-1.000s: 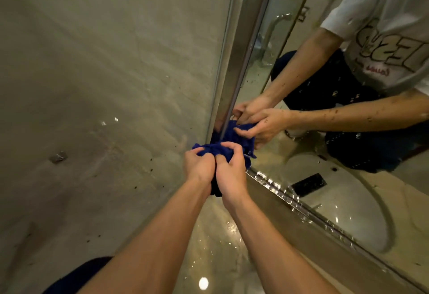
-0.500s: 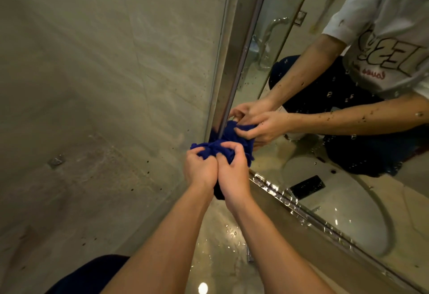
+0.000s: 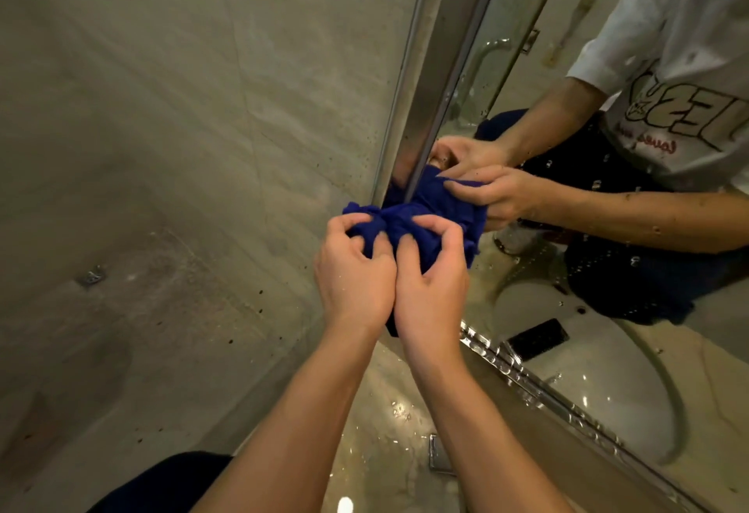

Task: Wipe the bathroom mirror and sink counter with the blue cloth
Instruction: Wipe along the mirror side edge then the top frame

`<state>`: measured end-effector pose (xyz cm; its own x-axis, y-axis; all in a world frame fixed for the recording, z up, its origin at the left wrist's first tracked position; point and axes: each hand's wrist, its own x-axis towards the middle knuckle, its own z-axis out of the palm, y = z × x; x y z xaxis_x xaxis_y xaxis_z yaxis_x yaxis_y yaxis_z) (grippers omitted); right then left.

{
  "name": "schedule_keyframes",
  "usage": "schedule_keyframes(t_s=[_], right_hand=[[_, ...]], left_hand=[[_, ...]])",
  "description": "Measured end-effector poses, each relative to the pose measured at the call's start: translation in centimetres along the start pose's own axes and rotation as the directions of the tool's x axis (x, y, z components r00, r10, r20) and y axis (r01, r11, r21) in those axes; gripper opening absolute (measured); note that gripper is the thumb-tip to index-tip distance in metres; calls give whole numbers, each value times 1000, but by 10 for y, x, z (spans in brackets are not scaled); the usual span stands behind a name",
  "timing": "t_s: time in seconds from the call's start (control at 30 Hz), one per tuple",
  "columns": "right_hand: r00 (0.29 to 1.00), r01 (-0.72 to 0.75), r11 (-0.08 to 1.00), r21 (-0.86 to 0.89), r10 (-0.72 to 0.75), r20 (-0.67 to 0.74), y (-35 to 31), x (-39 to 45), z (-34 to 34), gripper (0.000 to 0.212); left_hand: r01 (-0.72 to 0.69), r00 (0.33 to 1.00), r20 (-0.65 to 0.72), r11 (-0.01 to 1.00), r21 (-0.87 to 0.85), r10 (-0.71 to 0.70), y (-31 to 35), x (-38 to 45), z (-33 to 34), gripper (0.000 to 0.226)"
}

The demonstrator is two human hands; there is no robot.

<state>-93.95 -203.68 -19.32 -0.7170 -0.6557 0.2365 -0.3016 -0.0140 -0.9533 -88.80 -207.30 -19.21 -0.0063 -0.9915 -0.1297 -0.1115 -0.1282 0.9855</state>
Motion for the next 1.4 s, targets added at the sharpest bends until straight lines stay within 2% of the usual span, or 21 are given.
schedule_keyframes(t_s=[0.1, 0.23, 0.4, 0.47, 0.57, 0.7, 0.83, 1.03, 1.13, 1.2, 1.27, 1.4], right_hand=[[1000, -9, 998, -69, 11, 29, 18, -6, 2, 17], [987, -137, 984, -116, 145, 67, 41, -17, 10, 18], [962, -221, 968, -116, 236, 137, 42, -6, 5, 20], [936, -283, 947, -153, 308, 173, 48, -8, 6, 25], [868, -431, 890, -149, 454, 200, 54, -16, 11, 32], [872, -479, 878, 17, 474, 122, 50, -16, 9, 33], [888, -456, 870, 186, 429, 166, 38, -14, 2, 26], [838, -544, 812, 211, 517, 174, 44, -13, 9, 31], [836, -549, 801, 238, 527, 154, 41, -15, 12, 32], [869, -495, 840, 222, 481, 117, 36, -18, 16, 32], [917, -398, 899, 184, 393, 63, 23, -16, 15, 32], [992, -107, 988, 110, 115, -60, -10, 0, 1, 36]], left_hand=[[55, 998, -12, 993, 103, -54, -11, 4, 1, 22], [237, 971, -10, 955, 177, -239, -28, 14, 6, 22], [258, 965, -12, 945, 200, -261, -35, 16, 9, 17], [305, 952, -32, 937, 173, -304, -45, 14, 9, 18], [364, 931, -76, 919, 150, -357, -55, 9, 8, 31], [198, 980, -52, 958, 206, -191, -44, 4, 9, 39], [21, 999, 38, 941, 338, -36, -32, 7, 9, 43], [-56, 988, 157, 910, 410, -9, -41, 26, 5, 41], [-65, 986, 168, 913, 402, -3, -44, 27, 2, 38], [-76, 988, 152, 927, 368, 21, -40, 24, -2, 35], [-143, 985, 139, 936, 321, 103, -28, 23, -6, 32], [-342, 939, 118, 919, 195, 324, 9, 17, -17, 29]])
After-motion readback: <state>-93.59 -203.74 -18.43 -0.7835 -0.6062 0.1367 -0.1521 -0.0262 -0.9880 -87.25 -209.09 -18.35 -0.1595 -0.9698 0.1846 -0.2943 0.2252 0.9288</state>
